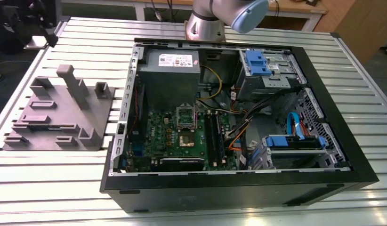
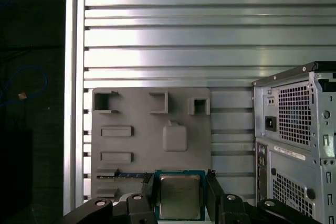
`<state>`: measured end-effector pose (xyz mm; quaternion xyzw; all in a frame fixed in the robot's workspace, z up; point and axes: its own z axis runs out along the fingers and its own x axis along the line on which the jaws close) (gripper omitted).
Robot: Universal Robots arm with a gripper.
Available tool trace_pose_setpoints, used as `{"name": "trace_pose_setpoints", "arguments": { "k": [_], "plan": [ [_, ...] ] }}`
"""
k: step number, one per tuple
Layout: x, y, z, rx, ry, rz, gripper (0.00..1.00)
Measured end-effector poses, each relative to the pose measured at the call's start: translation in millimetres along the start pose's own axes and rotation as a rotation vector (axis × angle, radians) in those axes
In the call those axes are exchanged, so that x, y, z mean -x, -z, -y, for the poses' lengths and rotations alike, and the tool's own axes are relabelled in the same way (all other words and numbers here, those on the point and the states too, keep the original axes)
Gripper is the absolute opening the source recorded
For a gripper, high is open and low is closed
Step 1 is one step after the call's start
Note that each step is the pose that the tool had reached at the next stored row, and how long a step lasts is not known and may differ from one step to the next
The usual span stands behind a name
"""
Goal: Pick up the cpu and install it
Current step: 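Pick up the cpu and move it towards the insertion slot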
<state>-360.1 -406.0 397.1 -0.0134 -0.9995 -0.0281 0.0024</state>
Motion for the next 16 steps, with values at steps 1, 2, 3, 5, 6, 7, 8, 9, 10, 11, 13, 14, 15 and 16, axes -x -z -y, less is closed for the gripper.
{"name": "trace_pose_setpoints", "arguments": {
  "k": [1,2,3,5,6,7,8,9,10,11,13,14,15,16],
  "plan": [
    [3.8,-0.2,-0.1,0.0001,0.000,0.0001,0.47],
    [7.7,-0.3,-0.2,0.0000,0.000,0.0000,0.47],
    [12.0,-0.4,-0.3,0.0000,0.000,0.0000,0.47],
    [23.9,-0.9,-0.6,0.0001,0.000,0.0001,0.47],
    [27.8,-1.1,-0.7,0.0001,0.000,0.0001,0.47],
    [31.6,-1.2,-0.8,0.0000,0.000,0.0000,0.47],
    [35.5,-1.4,-0.9,0.0000,0.000,0.0000,0.47],
    [39.3,-1.7,-1.0,0.0001,0.000,0.0001,0.47],
    [47.3,-2.1,-1.2,0.0001,0.000,0.0002,0.47],
    [51.0,-2.3,-1.3,0.0000,0.000,0.0000,0.47],
    [63.6,-3.4,-1.5,0.0001,0.000,0.0001,0.47],
    [68.2,-3.7,-1.6,0.0001,0.000,0.0001,0.47],
    [72.1,-3.9,-1.7,0.0000,0.000,0.0000,0.47],
    [76.5,-4.2,-1.8,0.0000,0.000,0.0000,0.47]
  ]
}}
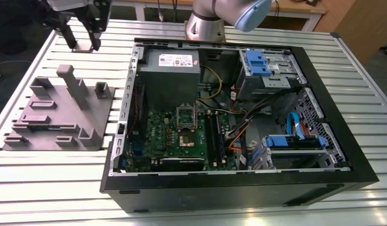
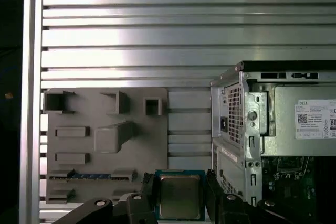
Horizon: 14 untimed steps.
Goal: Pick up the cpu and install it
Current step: 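Pick up the cpu and move it towards the insertion slot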
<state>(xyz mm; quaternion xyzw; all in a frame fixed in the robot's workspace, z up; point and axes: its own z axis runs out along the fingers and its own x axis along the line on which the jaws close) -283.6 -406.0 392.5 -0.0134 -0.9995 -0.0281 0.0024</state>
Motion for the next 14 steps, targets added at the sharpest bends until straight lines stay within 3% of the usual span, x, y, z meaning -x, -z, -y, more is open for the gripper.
{"name": "trace_pose_setpoints", "arguments": {
  "k": [14],
  "plan": [
    [62.4,-5.3,-1.4,0.0000,0.000,0.0001,0.47]
  ]
}}
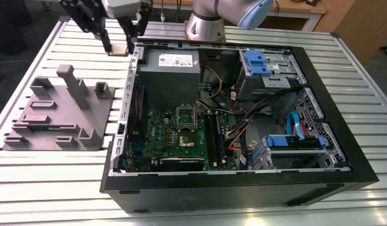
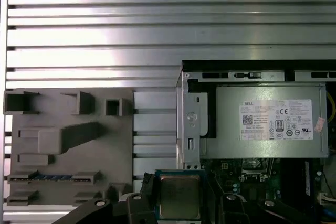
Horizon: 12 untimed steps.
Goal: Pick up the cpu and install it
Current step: 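Pick up the cpu and move it towards the insertion slot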
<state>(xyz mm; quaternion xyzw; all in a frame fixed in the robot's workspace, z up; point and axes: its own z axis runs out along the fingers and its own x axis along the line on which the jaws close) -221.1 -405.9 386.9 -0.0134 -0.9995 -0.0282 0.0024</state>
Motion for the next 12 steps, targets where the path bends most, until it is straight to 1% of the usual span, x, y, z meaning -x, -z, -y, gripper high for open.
{"name": "trace_pose_setpoints", "arguments": {
  "k": [1,3,7,10,12],
  "plan": [
    [3.5,-0.4,-0.1,0.0000,0.000,0.0000,0.47],
    [6.2,-1.1,-0.1,0.0001,0.000,0.0000,0.47],
    [6.3,-1.2,0.7,0.0000,0.000,-0.0001,0.47],
    [6.5,-1.4,6.3,-0.0007,0.000,0.0000,0.47],
    [7.5,-2.0,7.3,-0.0012,0.000,0.0000,0.47]
  ]
}}
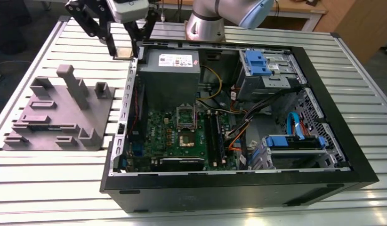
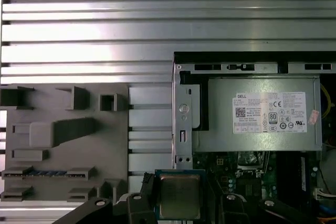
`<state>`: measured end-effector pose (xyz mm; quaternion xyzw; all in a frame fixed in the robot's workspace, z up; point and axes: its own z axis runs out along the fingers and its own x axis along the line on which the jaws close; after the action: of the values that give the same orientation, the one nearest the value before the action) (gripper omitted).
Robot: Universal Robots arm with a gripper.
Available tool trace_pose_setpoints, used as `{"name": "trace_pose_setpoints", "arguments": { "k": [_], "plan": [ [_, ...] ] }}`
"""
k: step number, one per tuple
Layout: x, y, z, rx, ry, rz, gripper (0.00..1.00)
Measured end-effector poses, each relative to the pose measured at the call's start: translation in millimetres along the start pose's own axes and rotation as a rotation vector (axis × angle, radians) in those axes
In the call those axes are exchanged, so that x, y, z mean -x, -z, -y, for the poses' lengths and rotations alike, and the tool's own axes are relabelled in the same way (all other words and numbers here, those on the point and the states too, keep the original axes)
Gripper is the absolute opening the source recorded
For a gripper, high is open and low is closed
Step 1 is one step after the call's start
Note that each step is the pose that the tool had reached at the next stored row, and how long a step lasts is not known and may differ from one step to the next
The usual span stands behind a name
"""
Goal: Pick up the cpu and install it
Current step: 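Pick up the cpu and move it towards the insertion slot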
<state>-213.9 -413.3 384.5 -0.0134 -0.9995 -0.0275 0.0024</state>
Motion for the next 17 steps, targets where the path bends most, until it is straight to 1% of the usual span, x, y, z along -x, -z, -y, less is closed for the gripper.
{"name": "trace_pose_setpoints", "arguments": {
  "k": [4,6,9,17],
  "plan": [
    [9.7,-1.0,0.0,0.0000,0.000,0.0001,0.47],
    [17.0,-1.3,-0.2,-0.0002,0.000,0.0000,0.47],
    [23.5,-1.8,-0.3,-0.0001,0.000,0.0001,0.47],
    [24.6,-1.8,-0.3,-0.0002,0.000,0.0000,0.47]
  ]
}}
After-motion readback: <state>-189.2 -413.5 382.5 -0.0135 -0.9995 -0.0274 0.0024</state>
